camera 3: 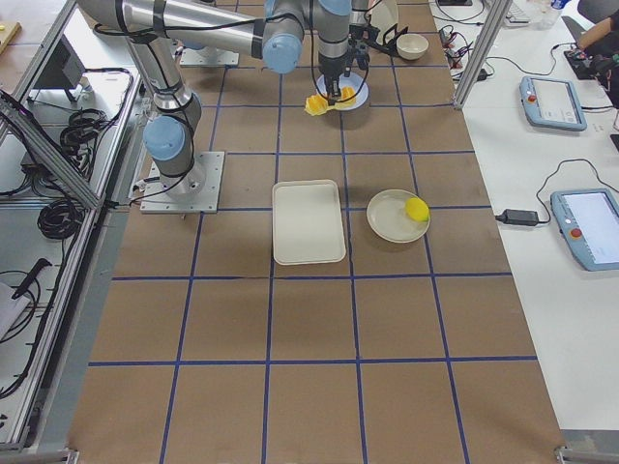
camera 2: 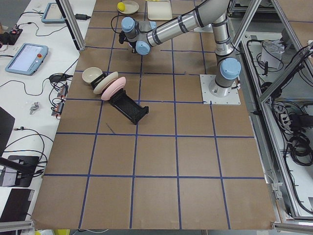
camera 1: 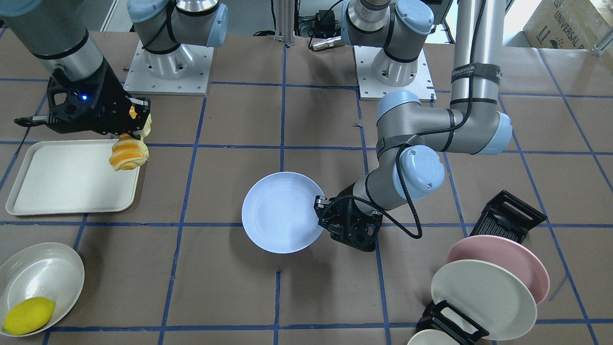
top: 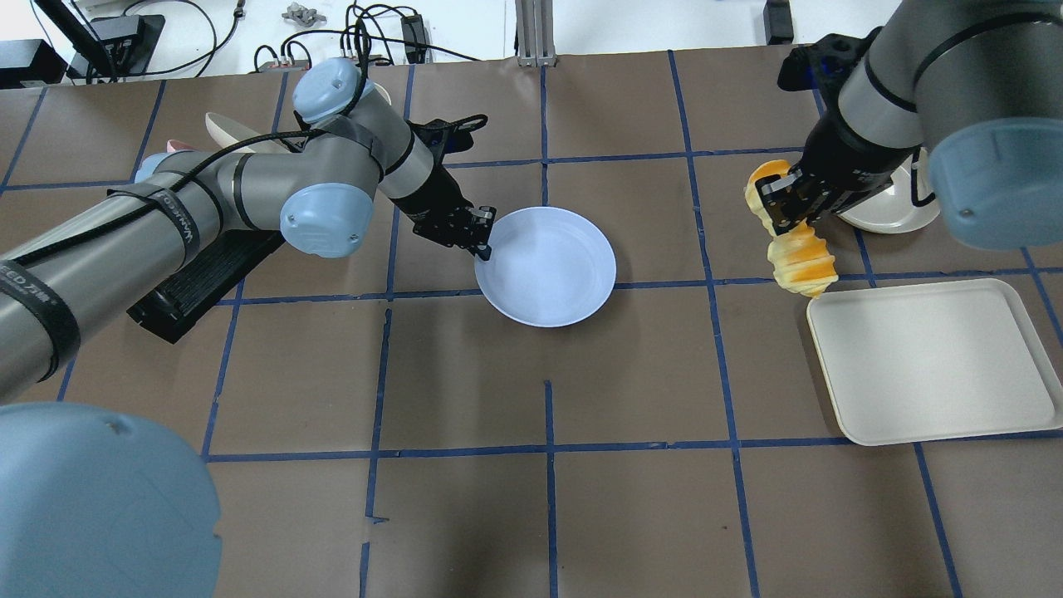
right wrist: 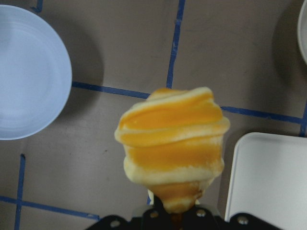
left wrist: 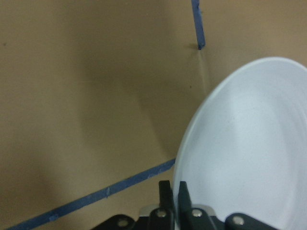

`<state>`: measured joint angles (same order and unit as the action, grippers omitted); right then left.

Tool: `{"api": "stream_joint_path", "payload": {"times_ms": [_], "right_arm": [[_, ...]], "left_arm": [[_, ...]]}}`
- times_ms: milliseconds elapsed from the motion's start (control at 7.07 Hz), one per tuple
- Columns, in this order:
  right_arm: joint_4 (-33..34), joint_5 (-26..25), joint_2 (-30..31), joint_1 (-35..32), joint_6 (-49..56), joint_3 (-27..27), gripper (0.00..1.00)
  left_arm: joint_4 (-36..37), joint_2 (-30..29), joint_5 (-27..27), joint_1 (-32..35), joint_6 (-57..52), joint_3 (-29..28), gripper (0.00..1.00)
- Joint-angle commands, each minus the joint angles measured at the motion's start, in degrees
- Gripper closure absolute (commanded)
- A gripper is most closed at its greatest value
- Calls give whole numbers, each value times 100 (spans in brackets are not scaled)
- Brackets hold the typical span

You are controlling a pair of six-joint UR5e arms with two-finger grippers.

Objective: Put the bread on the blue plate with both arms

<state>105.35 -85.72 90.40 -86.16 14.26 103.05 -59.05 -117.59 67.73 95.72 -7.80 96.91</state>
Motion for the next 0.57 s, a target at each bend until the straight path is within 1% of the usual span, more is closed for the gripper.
{"api": "stream_joint_path", "payload": {"times_ms": [0,141,283,424], "right_arm": [[783,28,-600,-627,-177,145,90],[1020,29,-803,-1030,-518,154,90],[1197,37,-1066,-1287,-660,146,90],[1260,203,-1251,-1498,-662,102,90]], "left_arm": [[208,-45,21,96,278,21,28],[209,94,65,35,419,-14,16],[131,278,135,-131,429,-41,9],[-122,628,318,-481,429,3,3]]}}
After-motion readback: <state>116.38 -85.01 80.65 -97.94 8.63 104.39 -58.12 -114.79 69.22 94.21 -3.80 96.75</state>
